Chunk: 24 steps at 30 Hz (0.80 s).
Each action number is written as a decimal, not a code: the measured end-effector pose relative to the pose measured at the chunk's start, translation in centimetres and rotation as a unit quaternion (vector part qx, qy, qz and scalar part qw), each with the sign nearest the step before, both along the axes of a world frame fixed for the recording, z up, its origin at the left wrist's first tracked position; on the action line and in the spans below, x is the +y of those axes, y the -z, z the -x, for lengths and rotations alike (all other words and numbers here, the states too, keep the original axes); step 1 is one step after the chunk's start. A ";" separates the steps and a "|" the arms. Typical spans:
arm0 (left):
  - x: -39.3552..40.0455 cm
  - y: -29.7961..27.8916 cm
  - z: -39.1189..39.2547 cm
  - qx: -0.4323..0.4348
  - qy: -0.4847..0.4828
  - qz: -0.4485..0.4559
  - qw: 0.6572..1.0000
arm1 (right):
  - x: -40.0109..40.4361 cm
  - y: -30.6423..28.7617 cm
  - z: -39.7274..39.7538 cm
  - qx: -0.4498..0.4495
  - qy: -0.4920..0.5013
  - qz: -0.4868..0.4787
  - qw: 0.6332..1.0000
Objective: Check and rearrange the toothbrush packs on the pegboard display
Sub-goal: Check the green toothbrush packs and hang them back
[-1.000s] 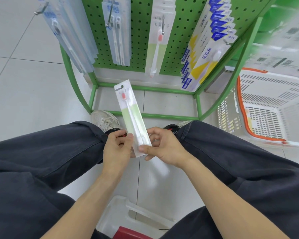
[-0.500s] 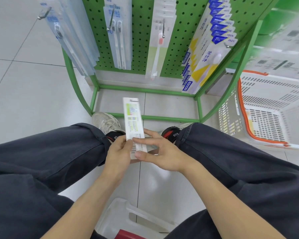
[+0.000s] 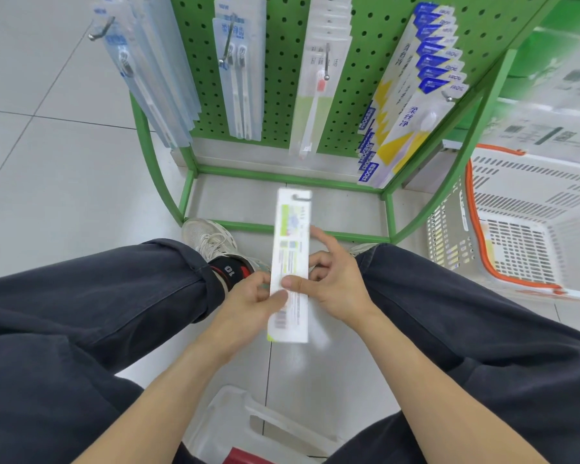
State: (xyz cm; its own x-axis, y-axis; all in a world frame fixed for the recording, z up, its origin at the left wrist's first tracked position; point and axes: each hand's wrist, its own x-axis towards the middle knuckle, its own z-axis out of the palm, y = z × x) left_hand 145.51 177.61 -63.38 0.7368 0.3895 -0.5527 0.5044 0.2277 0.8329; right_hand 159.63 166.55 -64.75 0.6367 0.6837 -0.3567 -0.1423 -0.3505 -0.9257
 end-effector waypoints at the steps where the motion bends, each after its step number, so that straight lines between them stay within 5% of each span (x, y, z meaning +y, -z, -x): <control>1: 0.1 0.0 0.1 -0.002 0.024 -0.017 1.000 | -0.1 -0.1 -0.2 0.003 -0.021 0.005 1.000; 4: 0.5 -0.1 0.3 -0.002 0.088 -0.057 0.995 | -0.2 -0.5 -0.2 0.023 -0.030 0.020 0.999; 12: -0.1 0.2 0.4 0.045 0.237 -0.102 0.965 | -0.6 -0.1 -2.7 0.005 0.191 0.027 0.981; 24: -0.9 1.9 0.5 0.056 0.214 -0.201 0.954 | -0.2 -1.5 -2.9 0.016 0.216 0.041 0.975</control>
State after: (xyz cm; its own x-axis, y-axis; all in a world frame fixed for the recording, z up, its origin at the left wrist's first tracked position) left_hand 145.04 176.71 -65.32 0.8211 0.2628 -0.5066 0.5704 -0.3465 0.7448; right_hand 162.48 166.33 -63.27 0.8463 0.3233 -0.4235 -0.3215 -0.3239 -0.8898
